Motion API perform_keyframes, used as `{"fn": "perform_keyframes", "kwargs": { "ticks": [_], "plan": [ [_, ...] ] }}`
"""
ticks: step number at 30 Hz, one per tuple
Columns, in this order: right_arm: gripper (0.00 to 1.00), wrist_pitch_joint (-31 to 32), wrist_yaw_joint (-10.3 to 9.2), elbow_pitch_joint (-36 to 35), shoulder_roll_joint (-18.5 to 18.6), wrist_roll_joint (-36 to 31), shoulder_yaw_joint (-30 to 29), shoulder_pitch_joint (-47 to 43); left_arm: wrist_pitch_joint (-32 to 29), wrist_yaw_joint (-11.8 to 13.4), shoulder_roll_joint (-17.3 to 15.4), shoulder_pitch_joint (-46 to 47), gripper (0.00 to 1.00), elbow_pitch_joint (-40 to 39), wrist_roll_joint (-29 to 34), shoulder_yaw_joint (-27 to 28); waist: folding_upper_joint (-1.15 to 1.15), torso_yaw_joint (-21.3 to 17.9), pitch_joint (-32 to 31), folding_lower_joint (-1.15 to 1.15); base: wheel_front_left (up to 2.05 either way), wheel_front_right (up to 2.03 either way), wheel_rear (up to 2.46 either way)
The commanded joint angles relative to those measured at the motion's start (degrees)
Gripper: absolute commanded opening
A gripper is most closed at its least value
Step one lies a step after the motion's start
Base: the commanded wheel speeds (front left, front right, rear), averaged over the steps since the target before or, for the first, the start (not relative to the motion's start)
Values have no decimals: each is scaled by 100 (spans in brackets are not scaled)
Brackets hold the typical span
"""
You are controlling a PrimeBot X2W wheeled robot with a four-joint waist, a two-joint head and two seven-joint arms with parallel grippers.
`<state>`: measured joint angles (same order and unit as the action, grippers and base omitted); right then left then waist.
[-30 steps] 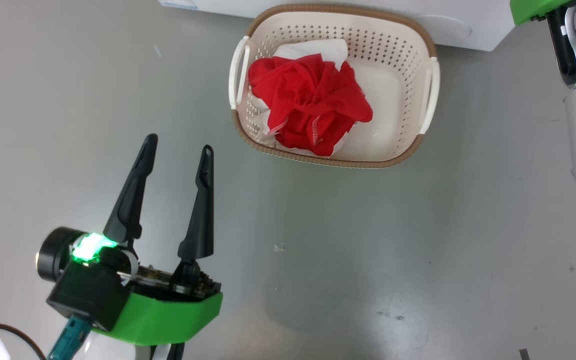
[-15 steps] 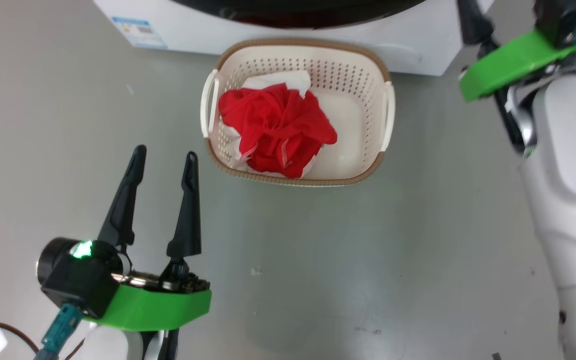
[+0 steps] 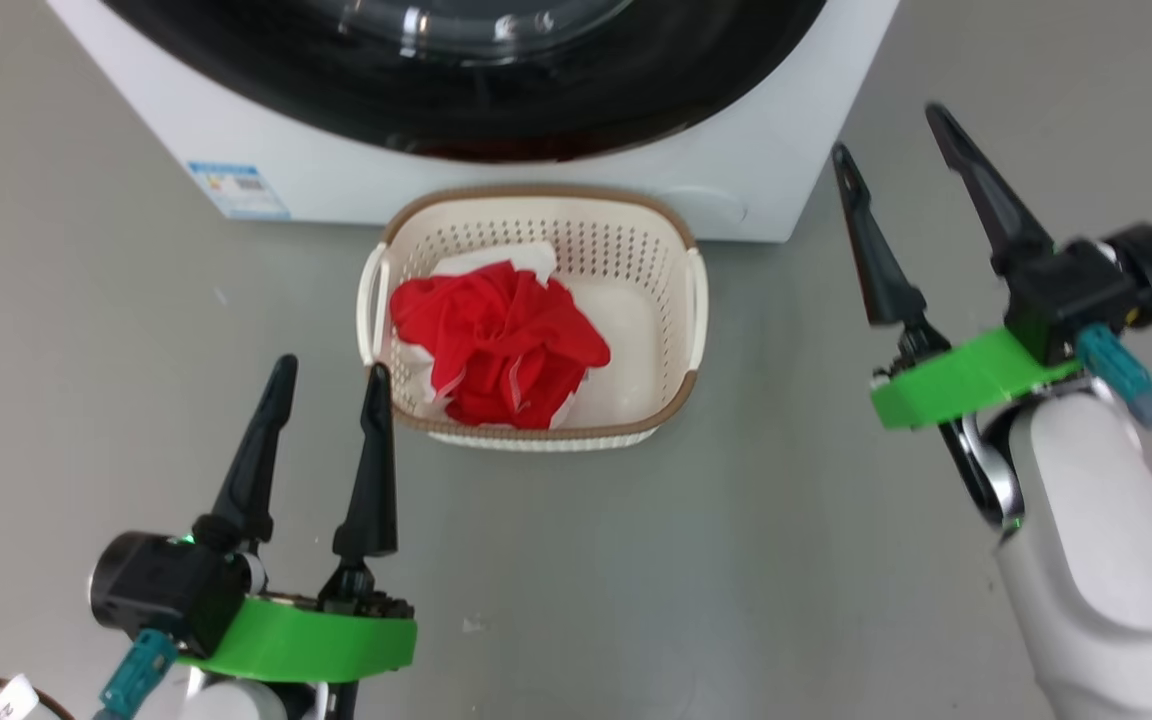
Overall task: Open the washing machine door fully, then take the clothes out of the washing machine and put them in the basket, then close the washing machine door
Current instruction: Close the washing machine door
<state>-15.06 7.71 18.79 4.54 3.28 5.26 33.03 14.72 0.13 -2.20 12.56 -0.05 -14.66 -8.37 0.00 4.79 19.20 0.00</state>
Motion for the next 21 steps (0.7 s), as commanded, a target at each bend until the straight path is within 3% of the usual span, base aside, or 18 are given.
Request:
{"fn": "perform_keyframes", "kwargs": {
  "ticks": [1, 16, 21],
  "plan": [
    [100, 6, -22, -302, -101, -5, 5, -274, 28, 15, -67, -81, 100, -71, -22, 197, 0, -218, -307, 0, 0, 0, 0],
    [100, 6, -22, -1056, -161, 114, -558, -1773, 28, -91, -67, -452, 100, 198, -70, 302, 0, -446, -1073, 0, 0, 0, 0],
    [100, 6, -22, -1211, -164, 292, -670, -2239, 28, 68, -67, -586, 100, 286, 139, 373, 0, -504, -1318, 0, 0, 0, 0]
  ]
}}
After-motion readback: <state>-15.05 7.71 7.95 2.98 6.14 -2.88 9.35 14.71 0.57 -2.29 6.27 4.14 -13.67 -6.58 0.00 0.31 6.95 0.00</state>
